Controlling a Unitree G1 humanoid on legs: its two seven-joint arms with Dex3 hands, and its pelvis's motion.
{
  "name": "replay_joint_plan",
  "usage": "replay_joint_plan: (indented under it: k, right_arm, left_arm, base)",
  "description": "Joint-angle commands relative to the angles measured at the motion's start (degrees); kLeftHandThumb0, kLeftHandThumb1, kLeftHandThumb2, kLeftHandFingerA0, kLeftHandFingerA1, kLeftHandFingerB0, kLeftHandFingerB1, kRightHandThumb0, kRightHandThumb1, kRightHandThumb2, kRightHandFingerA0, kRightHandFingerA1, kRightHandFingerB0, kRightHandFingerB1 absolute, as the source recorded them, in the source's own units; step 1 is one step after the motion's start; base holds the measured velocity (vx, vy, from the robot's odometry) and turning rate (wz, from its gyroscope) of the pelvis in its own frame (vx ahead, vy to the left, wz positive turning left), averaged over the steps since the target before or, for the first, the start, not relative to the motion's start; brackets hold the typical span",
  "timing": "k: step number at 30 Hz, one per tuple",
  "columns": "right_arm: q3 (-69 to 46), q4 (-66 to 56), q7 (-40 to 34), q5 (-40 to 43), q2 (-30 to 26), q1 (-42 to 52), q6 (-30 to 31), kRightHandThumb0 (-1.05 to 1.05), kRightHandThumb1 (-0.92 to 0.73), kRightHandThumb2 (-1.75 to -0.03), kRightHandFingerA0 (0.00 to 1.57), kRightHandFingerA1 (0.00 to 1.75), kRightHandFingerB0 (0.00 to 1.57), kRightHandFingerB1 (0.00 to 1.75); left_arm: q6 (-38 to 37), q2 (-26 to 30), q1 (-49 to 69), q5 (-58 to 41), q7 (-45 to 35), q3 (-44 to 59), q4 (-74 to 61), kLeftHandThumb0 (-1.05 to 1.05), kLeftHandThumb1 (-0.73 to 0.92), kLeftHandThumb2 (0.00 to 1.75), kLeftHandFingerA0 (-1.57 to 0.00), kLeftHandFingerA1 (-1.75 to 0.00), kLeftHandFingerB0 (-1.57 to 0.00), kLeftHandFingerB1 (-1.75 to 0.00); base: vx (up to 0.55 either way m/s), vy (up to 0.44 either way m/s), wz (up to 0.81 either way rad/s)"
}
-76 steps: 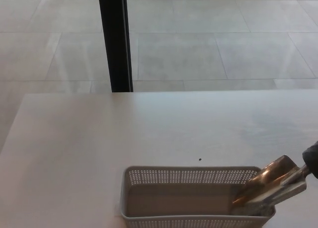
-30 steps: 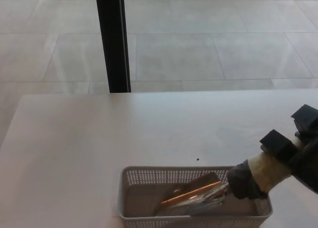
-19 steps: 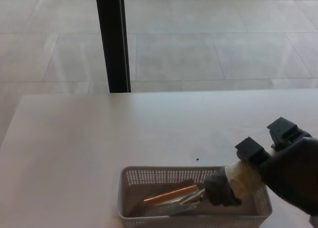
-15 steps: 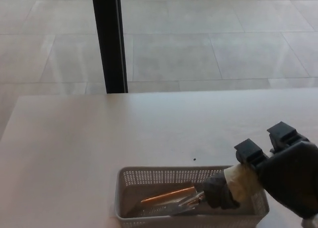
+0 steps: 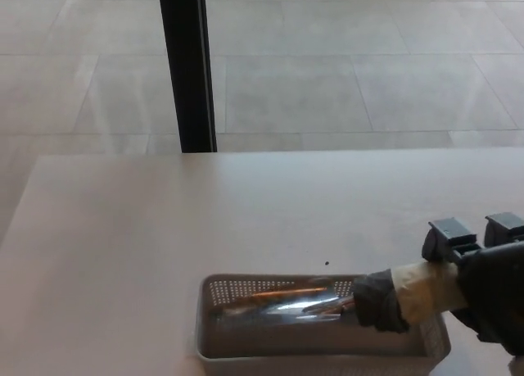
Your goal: A garden tool is kept on the righthand side and a container is kept on the lefthand side on a desk infront of the robot. the robot uses its right hand to pick up the garden tool and makes a scooping motion inside the container
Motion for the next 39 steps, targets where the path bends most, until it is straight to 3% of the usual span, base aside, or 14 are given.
replay_joint_plan:
  k: [1, 10, 11, 12, 14, 22, 25, 26, 28, 31, 33, 35, 36, 39]
  right_arm:
    - [-10.31, 0.93, -10.81, 13.37, 0.05, 0.69, -7.16, -0.12, -0.57, -1.0, 1.09, 1.75, 0.7, 1.41]
    - [-17.53, -1.19, -8.04, 21.04, 1.0, -1.94, -10.49, -0.2, -0.55, -1.0, 0.91, 1.75, 0.72, 1.44]
    - [-18.53, -1.33, -7.65, 21.63, 0.82, -2.7, -10.24, -0.25, -0.51, -1.07, 1.23, 1.38, 0.87, 1.14]
    - [-19.39, -2.31, -6.52, 21.14, 0.86, -3.3, -8.17, -0.18, -0.59, -0.95, 0.96, 1.75, 0.76, 1.29]
    - [-22.15, -1.31, -5.04, 22.54, -0.62, -5.76, -6.98, -0.22, -0.5, -1.07, 1.24, 1.4, 0.86, 1.13]
    - [-27.21, 8.7, -0.72, 21.11, -4.7, -11.23, 0.99, -0.19, -0.52, -0.91, 0.96, 1.75, 0.78, 1.52]
    - [-27.64, 14.11, 0.22, 21.35, -6.16, -11.23, 2.53, -0.23, -0.54, -0.56, 1.06, 1.55, 0.82, 0.63]
    - [-27.52, 16.58, 2.48, 21.69, -5.88, -11.18, 5.72, -0.24, -0.61, -0.67, 0.97, 1.7, 0.73, 1.27]
    - [-26.48, 18.89, 3.94, 21.0, -6.45, -11.1, 7.62, -0.29, -0.58, -0.89, 0.93, 1.75, 0.81, 1.49]
    - [-24.74, 20.5, 7.64, 19.15, -7.31, -11.12, 12.48, -0.33, -0.6, -0.85, 0.92, 1.75, 0.76, 1.49]
    - [-23.33, 24.82, 8.1, 18.95, -7.09, -11.03, 13.86, -0.29, -0.55, -0.76, 0.97, 1.65, 0.91, 0.87]
    - [-21.91, 26.58, 7.41, 18.03, -6.92, -10.85, 14.61, -0.29, -0.58, -0.71, 0.94, 1.68, 0.81, 1.28]
    - [-19.86, 27.68, 9.09, 17.53, -6.51, -10.41, 15.3, -0.35, -0.51, -0.98, 1.18, 1.31, 0.84, 1.04]
    - [-17.74, 28.34, 8.4, 17.75, -5.65, -10.06, 15.65, -0.27, -0.64, -0.65, 0.9, 1.6, 0.8, 1.09]
  left_arm:
    - [-0.93, 0.61, 0.93, -0.12, -0.1, 0.31, -0.08, -0.16, -0.34, 0.73, -1.13, -1.16, -1.04, -1.07]
    - [-0.48, 1.09, 1.46, 0.43, 0.06, -0.2, -0.32, -0.18, -0.32, 0.76, -1.08, -1.16, -0.99, -1.07]
    - [-0.7, 1.01, 1.61, 0.53, 0.02, -0.34, -0.59, -0.18, -0.32, 0.77, -1.09, -1.17, -0.99, -1.07]
    - [-0.75, 1.01, 1.53, 0.45, -0.15, -0.25, -0.34, -0.18, -0.32, 0.75, -1.1, -1.16, -1.0, -1.07]
    - [-0.9, 1.03, 1.56, 0.37, -0.38, -0.19, -0.35, -0.16, -0.33, 0.73, -1.11, -1.15, -1.02, -1.07]
    - [-1.19, 1.58, 2.12, 0.11, -0.68, 0.11, -0.58, -0.16, -0.32, 0.73, -1.11, -1.14, -1.02, -1.06]
    - [-0.98, 1.57, 2.21, 0.46, -0.22, -0.26, -1.01, -0.16, -0.33, 0.73, -1.1, -1.14, -1.03, -1.07]
    - [-1.42, 1.61, 2.18, 0.68, -0.09, -0.36, -0.56, -0.18, -0.3, 0.74, -1.11, -1.13, -1.03, -1.06]
    - [-1.43, 1.63, 2.18, 0.78, -0.32, -0.54, -0.59, -0.19, -0.3, 0.75, -1.08, -1.13, -1.0, -1.06]
    - [-1.33, 1.37, 2.31, 0.88, -0.33, -0.74, -0.5, -0.17, -0.31, 0.74, -1.09, -1.13, -1.01, -1.06]
    - [-0.78, 1.09, 2.14, 0.42, -0.13, -0.35, -0.38, -0.16, -0.33, 0.73, -1.12, -1.14, -1.03, -1.07]
    - [-1.11, 1.13, 2.37, 0.94, 0.21, -0.81, -0.58, -0.17, -0.32, 0.74, -1.13, -1.15, -1.04, -1.07]
    - [-0.67, 0.93, 2.21, 0.48, 0.51, -0.42, -0.61, -0.16, -0.32, 0.74, -1.12, -1.15, -1.03, -1.07]
    - [-0.5, 0.94, 1.74, 0.79, 0.72, -0.73, -0.48, -0.17, -0.31, 0.76, -1.13, -1.14, -1.03, -1.06]
  base:
    - [0.0, 0.0, 0.0]
    - [0.0, 0.0, 0.0]
    - [0.0, 0.0, 0.0]
    - [0.0, 0.0, 0.0]
    - [0.0, 0.0, 0.0]
    - [0.0, 0.0, 0.0]
    - [0.0, 0.0, 0.0]
    - [0.0, 0.0, 0.0]
    - [0.0, 0.0, 0.0]
    - [0.0, 0.0, 0.0]
    - [0.0, 0.0, 0.0]
    - [0.0, 0.0, 0.0]
    - [0.0, 0.0, 0.0]
    - [0.0, 0.0, 0.0]
